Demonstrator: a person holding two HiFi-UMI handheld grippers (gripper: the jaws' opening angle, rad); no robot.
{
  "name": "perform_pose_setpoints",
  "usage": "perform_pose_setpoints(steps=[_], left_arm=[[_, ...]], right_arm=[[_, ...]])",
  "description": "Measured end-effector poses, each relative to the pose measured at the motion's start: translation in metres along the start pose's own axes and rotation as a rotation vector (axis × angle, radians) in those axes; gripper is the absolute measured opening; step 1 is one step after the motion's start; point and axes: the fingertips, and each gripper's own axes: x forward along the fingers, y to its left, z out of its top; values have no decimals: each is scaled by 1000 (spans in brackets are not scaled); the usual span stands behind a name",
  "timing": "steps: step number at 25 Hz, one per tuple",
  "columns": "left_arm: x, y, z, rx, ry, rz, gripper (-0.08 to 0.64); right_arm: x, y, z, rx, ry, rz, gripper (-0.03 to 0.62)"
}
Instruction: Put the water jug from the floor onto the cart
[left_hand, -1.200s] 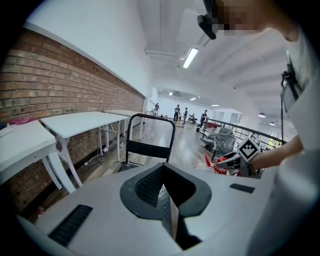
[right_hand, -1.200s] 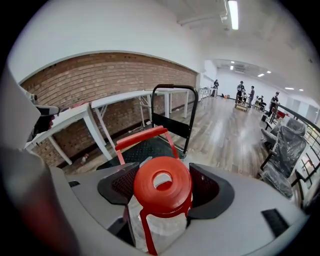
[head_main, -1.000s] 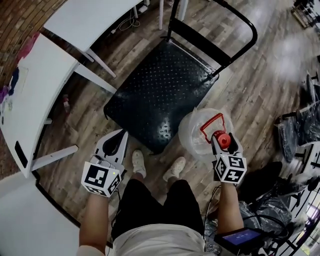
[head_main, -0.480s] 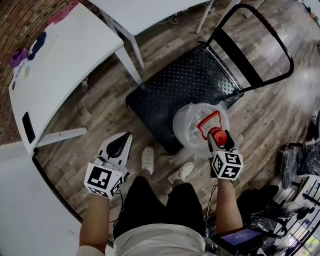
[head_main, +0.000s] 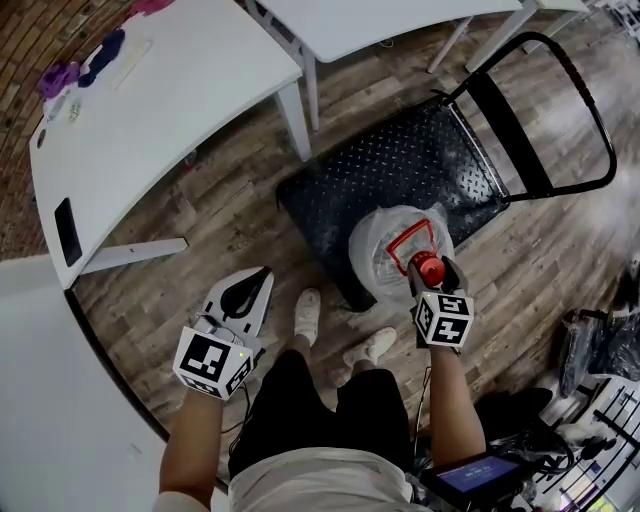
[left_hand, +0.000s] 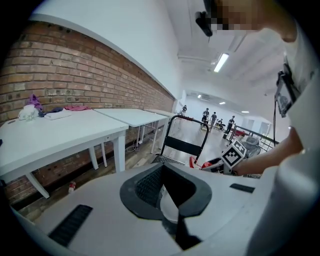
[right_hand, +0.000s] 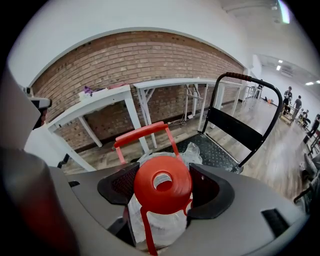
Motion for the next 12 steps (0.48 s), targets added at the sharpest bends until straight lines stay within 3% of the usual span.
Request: perform_pose_setpoints(steps=[7, 12], left_arm=[[-7, 13, -5, -12, 0, -15, 0], [-6, 15, -5, -18, -5, -46, 0]], right_arm=[[10, 13, -2, -13, 13, -5, 318], [9, 13, 5, 29, 10, -17, 318]])
